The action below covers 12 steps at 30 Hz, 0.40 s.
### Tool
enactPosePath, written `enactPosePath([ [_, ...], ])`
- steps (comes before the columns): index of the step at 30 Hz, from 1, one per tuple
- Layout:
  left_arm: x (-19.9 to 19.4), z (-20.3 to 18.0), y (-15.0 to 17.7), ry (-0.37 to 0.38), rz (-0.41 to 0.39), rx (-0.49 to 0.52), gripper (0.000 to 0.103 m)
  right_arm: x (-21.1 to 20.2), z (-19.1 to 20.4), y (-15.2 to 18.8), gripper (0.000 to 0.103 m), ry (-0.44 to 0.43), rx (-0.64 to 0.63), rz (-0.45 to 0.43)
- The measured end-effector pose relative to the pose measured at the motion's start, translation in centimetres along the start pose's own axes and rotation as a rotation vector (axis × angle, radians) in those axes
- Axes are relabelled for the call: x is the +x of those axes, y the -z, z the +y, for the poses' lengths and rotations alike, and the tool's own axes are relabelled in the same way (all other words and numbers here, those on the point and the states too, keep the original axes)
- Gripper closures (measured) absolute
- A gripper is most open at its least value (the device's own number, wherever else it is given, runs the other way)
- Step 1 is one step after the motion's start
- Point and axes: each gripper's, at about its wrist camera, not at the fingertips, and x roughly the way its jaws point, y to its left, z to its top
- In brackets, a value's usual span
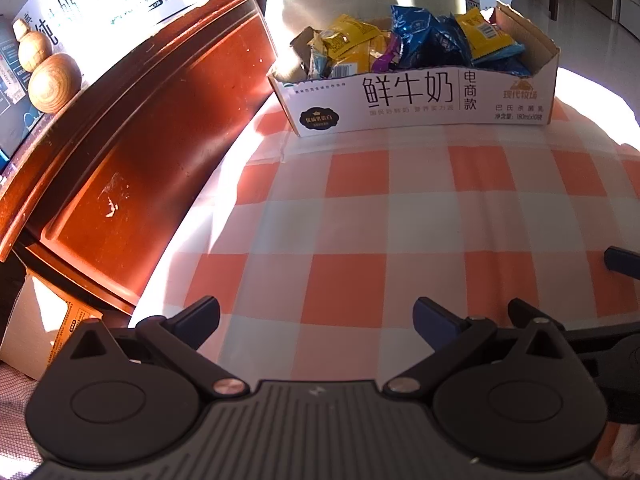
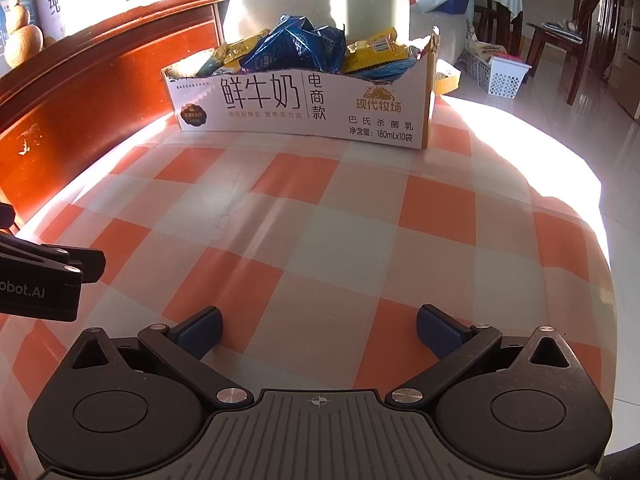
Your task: Organize snacks
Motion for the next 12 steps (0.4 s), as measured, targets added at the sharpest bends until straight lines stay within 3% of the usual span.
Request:
enactPosePath([
  [9,-0.3,0.9,-0.5,0.000,-0.013,-0.042,0.001,1.4,2.0,0.5,0.000,0.024,0.009,-0.182],
  [12,-0.2,1.2,-0.7,-0.003,-0.010,-0.056,0.001,1.7,2.6,0.2,0.000,0.031,0.015,-0.178],
])
